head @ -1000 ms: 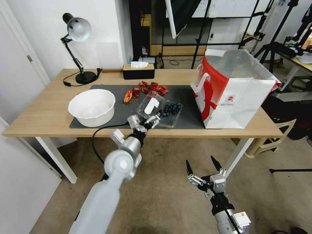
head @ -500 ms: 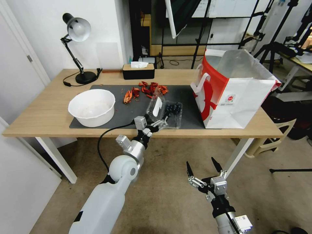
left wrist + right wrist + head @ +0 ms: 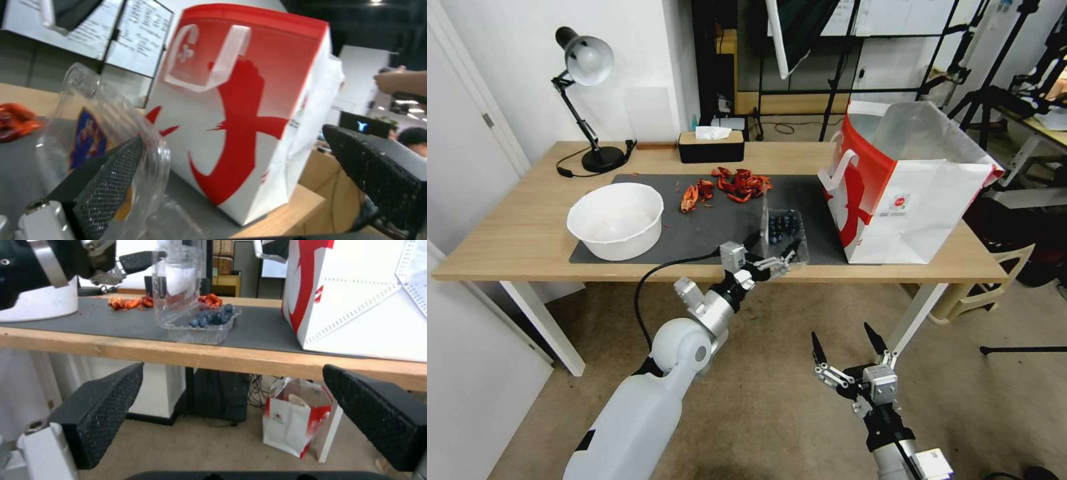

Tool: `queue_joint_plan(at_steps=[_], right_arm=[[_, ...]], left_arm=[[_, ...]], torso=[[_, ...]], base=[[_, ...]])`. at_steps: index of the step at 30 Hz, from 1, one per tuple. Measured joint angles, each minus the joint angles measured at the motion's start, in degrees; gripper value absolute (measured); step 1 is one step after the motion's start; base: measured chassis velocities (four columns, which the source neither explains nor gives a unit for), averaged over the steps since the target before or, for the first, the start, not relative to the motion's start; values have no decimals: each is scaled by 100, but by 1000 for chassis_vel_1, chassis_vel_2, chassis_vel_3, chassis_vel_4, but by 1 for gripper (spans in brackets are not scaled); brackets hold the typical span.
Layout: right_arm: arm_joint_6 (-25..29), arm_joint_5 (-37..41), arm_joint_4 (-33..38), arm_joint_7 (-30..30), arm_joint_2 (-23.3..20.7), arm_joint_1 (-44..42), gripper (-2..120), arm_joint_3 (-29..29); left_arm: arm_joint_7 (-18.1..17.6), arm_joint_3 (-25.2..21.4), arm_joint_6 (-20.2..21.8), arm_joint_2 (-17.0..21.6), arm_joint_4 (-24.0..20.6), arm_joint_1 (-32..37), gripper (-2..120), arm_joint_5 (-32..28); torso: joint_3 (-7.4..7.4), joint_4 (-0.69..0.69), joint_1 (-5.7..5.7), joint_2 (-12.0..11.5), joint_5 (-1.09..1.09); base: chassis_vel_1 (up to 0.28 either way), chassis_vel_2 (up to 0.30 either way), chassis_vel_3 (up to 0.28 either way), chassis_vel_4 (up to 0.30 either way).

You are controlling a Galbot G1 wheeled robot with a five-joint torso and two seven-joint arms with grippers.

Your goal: Close the takeout container lid, then place the container into the takeout bag.

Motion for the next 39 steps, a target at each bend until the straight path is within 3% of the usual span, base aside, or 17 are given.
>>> queue_joint_plan(at_steps=[10,16,19,23,26,33,35,37,39], right_arm=[[21,-10,46,-9,0,-24,100,5],[-11,-32,47,-20,0,7,100,-19],[-37,-45,47,-29,0,24,100,-46],[-53,-66,47,-36,0,34,100,-68],[-69,-87,41,-38,0,52,100,-84],[-87,-134,-3,-38,0,89,100,-100],[-90,-147,-16,-38,0,98,100,-102],[-90,-149,-18,-38,0,99,100,-102],[-91,-159,-27,-38,0,101,100,-98]], left_arm=[[96,308,359,35,129,-270,100,-138],[-27,436,579,72,190,-341,99,-242],[-575,456,900,65,179,-414,97,-755],[-958,443,1160,62,158,-470,95,-1104],[-1118,428,1245,73,146,-500,85,-1335],[-1107,419,1279,87,132,-532,63,-1523],[-1107,428,1287,79,150,-562,52,-1604],[-1107,429,1290,76,153,-567,50,-1620],[-1115,429,1317,58,168,-590,37,-1723]], torso=[[0,0,0,0,0],[0,0,0,0,0],[0,0,0,0,0],[0,0,0,0,0],[0,0,0,0,0],[0,0,-2,0,0],[0,0,-1,0,0],[0,0,-1,0,0],[0,0,-2,0,0]], base=[[0,0,0,0],[0,0,0,0],[0,0,0,0],[0,0,0,0],[0,0,0,0],[0,0,0,0],[0,0,0,0],[0,0,0,0],[0,0,0,0]])
